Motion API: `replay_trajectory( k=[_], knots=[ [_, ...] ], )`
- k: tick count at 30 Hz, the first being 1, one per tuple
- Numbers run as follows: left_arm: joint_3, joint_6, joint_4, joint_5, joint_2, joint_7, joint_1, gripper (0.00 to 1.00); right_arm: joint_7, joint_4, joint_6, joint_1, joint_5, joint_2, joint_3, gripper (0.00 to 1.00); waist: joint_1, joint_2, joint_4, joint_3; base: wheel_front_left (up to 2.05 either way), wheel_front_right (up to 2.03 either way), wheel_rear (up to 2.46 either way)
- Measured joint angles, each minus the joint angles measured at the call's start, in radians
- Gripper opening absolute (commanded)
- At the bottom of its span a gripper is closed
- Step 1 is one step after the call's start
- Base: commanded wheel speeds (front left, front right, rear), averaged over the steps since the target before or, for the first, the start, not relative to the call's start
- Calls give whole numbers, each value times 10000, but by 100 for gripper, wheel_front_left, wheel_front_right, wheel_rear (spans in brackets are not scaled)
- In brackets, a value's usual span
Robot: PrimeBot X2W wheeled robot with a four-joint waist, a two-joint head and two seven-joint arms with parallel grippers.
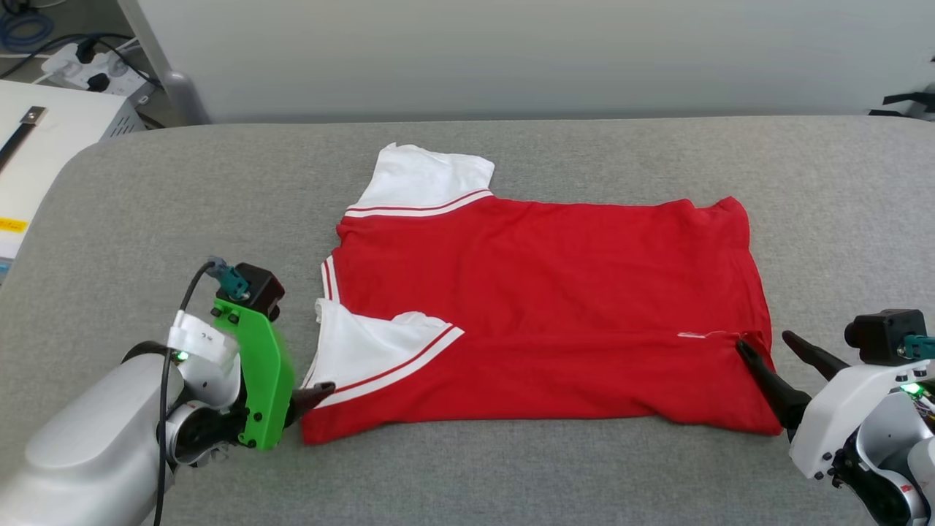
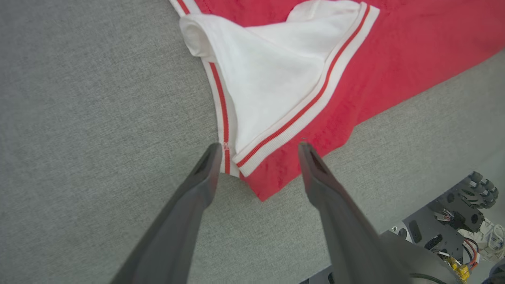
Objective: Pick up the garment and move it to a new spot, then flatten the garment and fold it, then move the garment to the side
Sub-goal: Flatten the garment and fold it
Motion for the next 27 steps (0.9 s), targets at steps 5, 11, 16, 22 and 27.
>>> replay_trajectory(
  k=[5, 11, 16, 22, 27],
  knots=[
    [-351, 0, 290, -33, 4, 282, -15, 100, 151, -163, 0, 3, -63, 113, -111, 100, 0, 0, -246, 117, 0, 0, 0],
    [-485, 0, 1089, -161, -19, 199, 0, 100, 188, -217, 0, 1, -69, 190, -100, 100, 0, 0, -509, 411, 0, 0, 0],
    [-550, 0, 1352, -635, -148, 100, 26, 100, 184, -196, 0, -28, -69, 221, -44, 100, 0, 0, -713, 700, 0, 0, 0],
    [-851, 0, 1406, -658, -27, -173, 21, 44, 184, -165, 0, -153, -67, 219, -4, 100, 0, 0, -866, 954, 0, 0, 0],
    [-1204, -12, 1133, -652, 46, -886, -11, 0, 268, -349, 0, -242, -127, -148, -128, 100, 0, 0, -825, 923, 0, 0, 0]
  ],
)
